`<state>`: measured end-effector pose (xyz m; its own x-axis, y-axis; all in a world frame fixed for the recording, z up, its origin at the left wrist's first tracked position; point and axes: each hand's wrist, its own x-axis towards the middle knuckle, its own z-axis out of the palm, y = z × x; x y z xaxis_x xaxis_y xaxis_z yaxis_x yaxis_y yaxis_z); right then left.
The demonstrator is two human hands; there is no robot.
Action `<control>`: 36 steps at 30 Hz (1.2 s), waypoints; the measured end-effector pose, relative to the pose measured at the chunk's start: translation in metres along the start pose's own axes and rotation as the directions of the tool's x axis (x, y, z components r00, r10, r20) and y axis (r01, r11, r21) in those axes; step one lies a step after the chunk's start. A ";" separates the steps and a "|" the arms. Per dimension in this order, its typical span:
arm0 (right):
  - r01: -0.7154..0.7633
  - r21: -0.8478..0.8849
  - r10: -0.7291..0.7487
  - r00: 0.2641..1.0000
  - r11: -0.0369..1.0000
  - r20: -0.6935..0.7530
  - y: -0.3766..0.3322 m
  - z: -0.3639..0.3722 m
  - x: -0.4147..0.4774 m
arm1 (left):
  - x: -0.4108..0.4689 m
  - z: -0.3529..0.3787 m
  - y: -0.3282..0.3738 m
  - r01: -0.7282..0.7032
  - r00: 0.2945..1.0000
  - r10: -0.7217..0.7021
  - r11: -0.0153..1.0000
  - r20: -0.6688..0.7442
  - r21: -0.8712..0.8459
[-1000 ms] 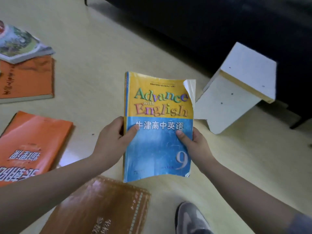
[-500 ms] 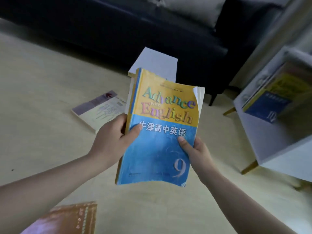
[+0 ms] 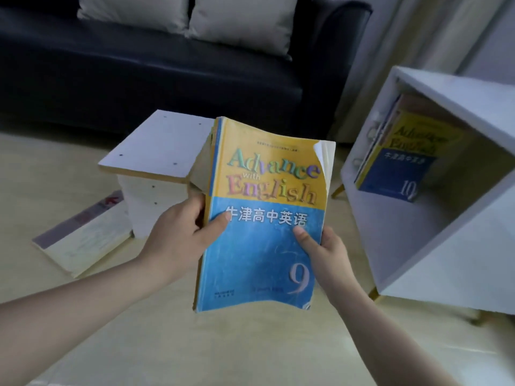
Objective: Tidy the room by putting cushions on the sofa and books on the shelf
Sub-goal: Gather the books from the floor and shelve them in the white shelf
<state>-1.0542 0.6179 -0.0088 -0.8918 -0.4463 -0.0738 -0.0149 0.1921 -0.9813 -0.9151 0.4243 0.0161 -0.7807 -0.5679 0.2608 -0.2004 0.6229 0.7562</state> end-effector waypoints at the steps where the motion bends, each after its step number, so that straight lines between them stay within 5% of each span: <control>1: -0.003 0.005 0.003 1.000 1.000 -0.029 -0.002 -0.019 0.012 | 0.016 0.015 0.014 -0.014 1.000 0.013 1.000 0.018 0.010; 12: -0.122 0.074 0.139 0.944 0.990 -0.300 0.009 -0.085 0.090 | 0.137 0.112 0.063 -0.122 0.954 0.079 0.983 0.291 0.134; 26: -0.239 -0.122 0.074 0.674 0.963 -0.735 0.015 -0.136 0.193 | 0.238 0.240 0.071 -0.163 0.930 0.178 0.984 0.322 -0.072; 30: -0.348 -0.284 0.005 0.640 0.893 -0.768 0.004 -0.153 0.205 | 0.252 0.265 0.077 -0.168 0.916 0.201 0.978 0.346 -0.124; 36: -0.562 -0.348 0.128 0.640 0.750 -0.758 -0.008 -0.169 0.208 | 0.255 0.279 0.069 -0.160 0.904 0.228 0.965 0.363 -0.207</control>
<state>-1.3156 0.6712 0.0137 -0.9151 0.4015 -0.0377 0.3329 0.6994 -0.6325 -1.2928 0.4723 -0.0326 -0.9658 -0.1763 0.1903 0.0540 0.5807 0.8123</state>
